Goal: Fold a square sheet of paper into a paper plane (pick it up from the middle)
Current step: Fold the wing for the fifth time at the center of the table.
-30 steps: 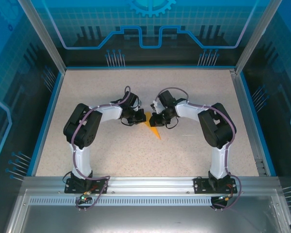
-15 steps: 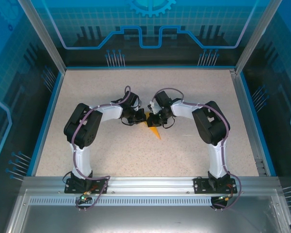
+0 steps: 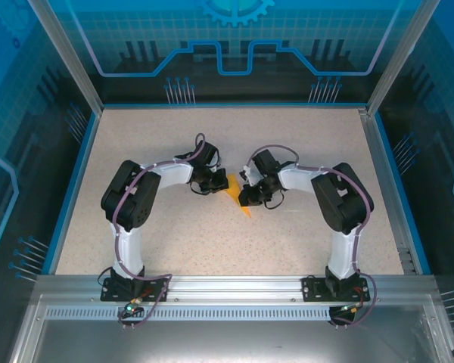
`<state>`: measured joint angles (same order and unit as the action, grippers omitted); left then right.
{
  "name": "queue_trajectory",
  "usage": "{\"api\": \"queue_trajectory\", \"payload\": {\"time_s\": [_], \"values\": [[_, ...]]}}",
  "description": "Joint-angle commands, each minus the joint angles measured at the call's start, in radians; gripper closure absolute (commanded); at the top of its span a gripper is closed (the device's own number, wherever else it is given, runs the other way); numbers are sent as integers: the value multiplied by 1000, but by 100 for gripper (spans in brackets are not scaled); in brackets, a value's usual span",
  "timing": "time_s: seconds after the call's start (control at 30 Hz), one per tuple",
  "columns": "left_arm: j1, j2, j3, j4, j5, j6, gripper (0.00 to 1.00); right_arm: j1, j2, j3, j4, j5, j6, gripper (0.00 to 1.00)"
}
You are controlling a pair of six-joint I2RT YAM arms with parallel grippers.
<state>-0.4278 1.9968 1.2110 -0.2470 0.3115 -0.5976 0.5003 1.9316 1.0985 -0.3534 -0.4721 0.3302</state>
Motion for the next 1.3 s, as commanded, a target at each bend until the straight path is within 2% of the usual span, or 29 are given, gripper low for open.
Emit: {"api": "queue_trajectory", "payload": {"time_s": [0.0, 0.3, 0.6, 0.7, 0.93, 1.27], "values": [[8, 63, -3, -97, -109, -4, 95, -13, -20, -76, -160, 20, -29, 93], [8, 65, 0, -97, -98, -6, 95, -13, -109, -173, -191, 23, -39, 93], [4, 60, 4, -92, -74, -1, 95, -8, -182, -74, -113, 37, 25, 92], [2, 65, 12, -91, -61, 11, 95, -4, -135, -10, -47, 28, 61, 92], [1, 68, 4, -91, -66, 14, 95, 14, 55, 152, -43, 29, 98, 92], [2, 53, 19, -83, -38, 36, 95, 24, 135, 134, -76, 51, 86, 93]]}}
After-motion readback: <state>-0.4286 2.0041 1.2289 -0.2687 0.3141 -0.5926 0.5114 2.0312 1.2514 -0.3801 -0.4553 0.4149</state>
